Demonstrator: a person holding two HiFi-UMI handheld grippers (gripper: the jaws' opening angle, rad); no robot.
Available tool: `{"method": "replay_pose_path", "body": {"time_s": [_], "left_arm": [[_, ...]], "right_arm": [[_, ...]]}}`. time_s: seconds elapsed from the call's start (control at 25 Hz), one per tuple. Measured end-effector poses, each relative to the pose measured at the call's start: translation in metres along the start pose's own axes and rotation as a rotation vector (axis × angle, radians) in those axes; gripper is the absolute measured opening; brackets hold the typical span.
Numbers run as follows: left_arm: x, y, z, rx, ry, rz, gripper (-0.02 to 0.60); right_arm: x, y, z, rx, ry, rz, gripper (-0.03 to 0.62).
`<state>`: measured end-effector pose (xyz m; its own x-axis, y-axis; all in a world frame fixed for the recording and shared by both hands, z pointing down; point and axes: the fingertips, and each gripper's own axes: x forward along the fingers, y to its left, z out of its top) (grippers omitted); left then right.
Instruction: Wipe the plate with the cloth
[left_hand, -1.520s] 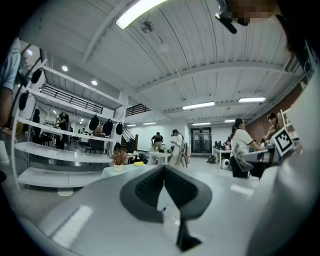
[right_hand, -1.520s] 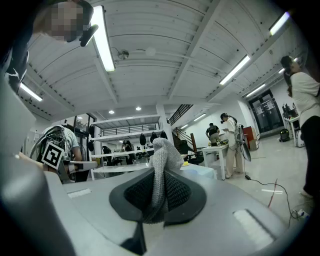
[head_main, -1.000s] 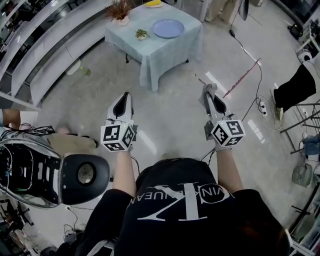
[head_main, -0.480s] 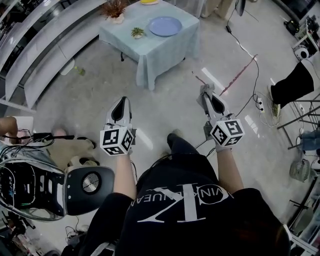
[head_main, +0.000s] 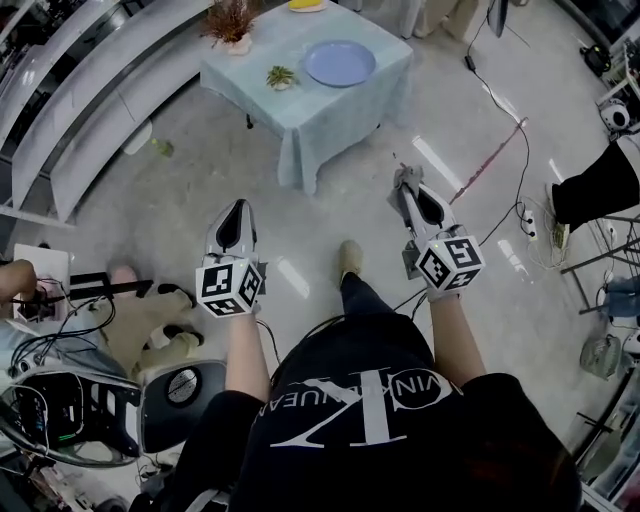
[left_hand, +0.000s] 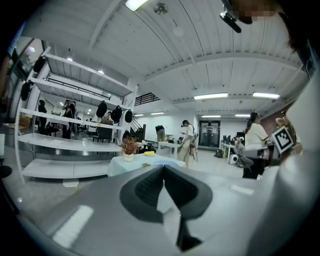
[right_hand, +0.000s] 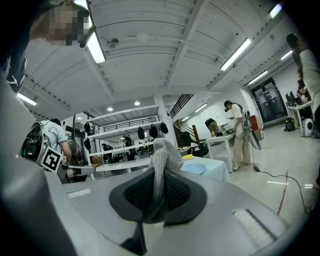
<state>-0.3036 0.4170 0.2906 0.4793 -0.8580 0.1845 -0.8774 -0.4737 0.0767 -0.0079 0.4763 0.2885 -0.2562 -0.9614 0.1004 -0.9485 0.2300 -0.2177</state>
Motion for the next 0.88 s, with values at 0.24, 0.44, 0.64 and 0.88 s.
{"method": "replay_pose_path", "body": {"time_s": [0.24, 0.44, 0.64, 0.88], "left_arm": [[0.067, 0.008, 0.006, -0.005, 0.033, 0.011, 0.0], [0.125, 0.007, 0.018, -0.004, 0.049, 0.004, 0.0], [0.18, 0.008, 0.017, -0.013, 0.074, 0.017, 0.0], [0.244, 0.0, 0.019, -0.028, 0.084, 0.02, 0.0]], "right_arm": [[0.06, -0.043, 0.011, 0.018, 0.016, 0.001, 0.041], [0.1, -0.08, 0.02, 0.035, 0.027, -0.001, 0.041], [0.133, -0.118, 0.015, 0.037, 0.057, -0.002, 0.041], [0.172, -0.165, 0.019, 0.047, 0.077, 0.002, 0.042]]}}
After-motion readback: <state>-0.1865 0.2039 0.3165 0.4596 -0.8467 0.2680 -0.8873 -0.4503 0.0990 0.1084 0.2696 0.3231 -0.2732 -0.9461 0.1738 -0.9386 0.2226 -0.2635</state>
